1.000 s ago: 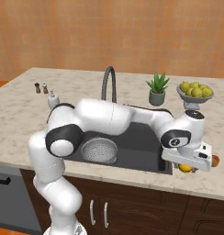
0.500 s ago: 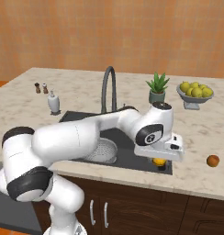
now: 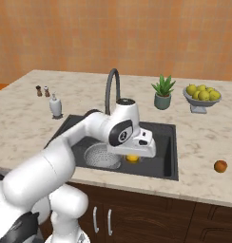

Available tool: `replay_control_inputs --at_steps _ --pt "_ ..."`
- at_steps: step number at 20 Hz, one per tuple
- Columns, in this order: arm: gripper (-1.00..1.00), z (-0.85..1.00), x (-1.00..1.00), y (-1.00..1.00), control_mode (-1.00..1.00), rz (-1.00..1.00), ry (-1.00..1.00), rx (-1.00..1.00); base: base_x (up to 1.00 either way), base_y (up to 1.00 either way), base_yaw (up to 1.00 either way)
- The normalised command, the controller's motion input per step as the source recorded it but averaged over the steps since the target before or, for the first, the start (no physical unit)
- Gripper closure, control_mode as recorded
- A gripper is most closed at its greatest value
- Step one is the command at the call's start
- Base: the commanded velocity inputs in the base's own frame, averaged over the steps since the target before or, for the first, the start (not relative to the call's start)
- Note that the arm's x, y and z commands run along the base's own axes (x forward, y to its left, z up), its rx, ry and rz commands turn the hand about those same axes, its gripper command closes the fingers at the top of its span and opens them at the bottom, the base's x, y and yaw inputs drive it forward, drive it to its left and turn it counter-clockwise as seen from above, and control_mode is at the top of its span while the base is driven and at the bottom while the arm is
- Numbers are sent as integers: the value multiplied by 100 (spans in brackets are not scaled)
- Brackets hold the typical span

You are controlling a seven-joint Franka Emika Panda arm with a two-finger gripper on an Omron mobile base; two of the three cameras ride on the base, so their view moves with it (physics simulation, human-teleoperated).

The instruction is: Put the colander in the sink, put the peach, tangerine in the colander, and turn on the sink faucet and pour water over the colander.

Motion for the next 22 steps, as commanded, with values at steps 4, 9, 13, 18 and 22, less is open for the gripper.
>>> replay_control_inputs --at_steps 4,9,13,18,22 --pt "100 0 43 100 -100 -8 0 0 0 0 0" --pt "100 0 45 100 -100 -10 0 0 0 0 0" --pt "100 0 41 99 -100 -16 0 0 0 0 0" --pt "100 -3 55 86 -100 -26 0 0 0 0 0" --pt "100 -19 74 74 -100 -29 0 0 0 0 0"
